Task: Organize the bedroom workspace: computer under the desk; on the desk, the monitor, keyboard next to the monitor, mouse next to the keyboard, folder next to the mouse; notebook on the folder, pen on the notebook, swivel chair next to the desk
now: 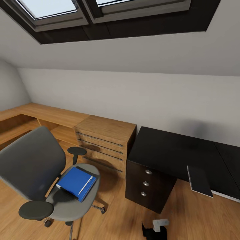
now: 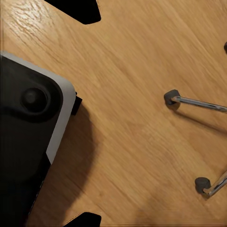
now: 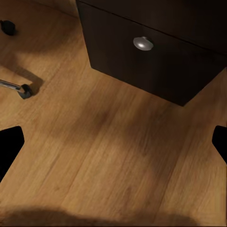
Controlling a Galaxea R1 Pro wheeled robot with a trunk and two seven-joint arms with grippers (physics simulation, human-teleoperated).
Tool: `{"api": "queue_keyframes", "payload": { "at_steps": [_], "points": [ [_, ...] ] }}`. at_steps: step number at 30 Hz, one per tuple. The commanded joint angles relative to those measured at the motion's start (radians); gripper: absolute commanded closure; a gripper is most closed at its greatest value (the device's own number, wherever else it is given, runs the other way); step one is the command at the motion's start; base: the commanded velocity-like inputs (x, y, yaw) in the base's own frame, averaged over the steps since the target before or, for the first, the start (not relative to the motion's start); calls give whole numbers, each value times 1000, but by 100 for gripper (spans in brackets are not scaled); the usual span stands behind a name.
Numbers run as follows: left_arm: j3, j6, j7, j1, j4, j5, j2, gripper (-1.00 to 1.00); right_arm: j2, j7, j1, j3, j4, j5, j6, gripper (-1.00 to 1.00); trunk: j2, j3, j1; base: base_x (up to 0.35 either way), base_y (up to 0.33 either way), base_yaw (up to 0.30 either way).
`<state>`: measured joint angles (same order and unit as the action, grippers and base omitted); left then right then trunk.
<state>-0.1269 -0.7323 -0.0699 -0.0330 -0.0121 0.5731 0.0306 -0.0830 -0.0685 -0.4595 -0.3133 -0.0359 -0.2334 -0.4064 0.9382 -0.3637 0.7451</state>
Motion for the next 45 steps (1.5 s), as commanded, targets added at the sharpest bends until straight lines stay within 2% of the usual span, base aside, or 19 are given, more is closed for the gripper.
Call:
{"api": "queue_keyframes", "payload": {
  "at_steps": [1,6,14,22,38,45],
  "points": [
    [-4,-3,-7,-1,1,12,6,-100,0,-4,5,-8,7,-7,0,-100,1,-1,0,0,0,0],
    [-1,-4,-8,-1,-7,10,-5,-100,-11,-6,34,-7,35,-12,1,-100,1,-1,0,0,0,0],
    [-1,-4,-7,-1,-9,11,-15,-100,-13,-6,78,-6,47,-15,0,-100,1,-3,0,0,0,0],
    [1,-4,-7,-1,-9,11,-20,-100,-18,-7,79,-7,48,-14,0,-100,1,-3,0,0,0,-35],
    [1,-3,-8,-1,-9,11,-21,-100,-18,-7,79,-6,48,-14,0,-100,1,-3,0,0,5,-227],
    [1,-3,-7,-1,-9,11,-22,-100,-18,-7,79,-6,48,-14,0,-100,1,-3,0,0,215,-258]
  ]
}}
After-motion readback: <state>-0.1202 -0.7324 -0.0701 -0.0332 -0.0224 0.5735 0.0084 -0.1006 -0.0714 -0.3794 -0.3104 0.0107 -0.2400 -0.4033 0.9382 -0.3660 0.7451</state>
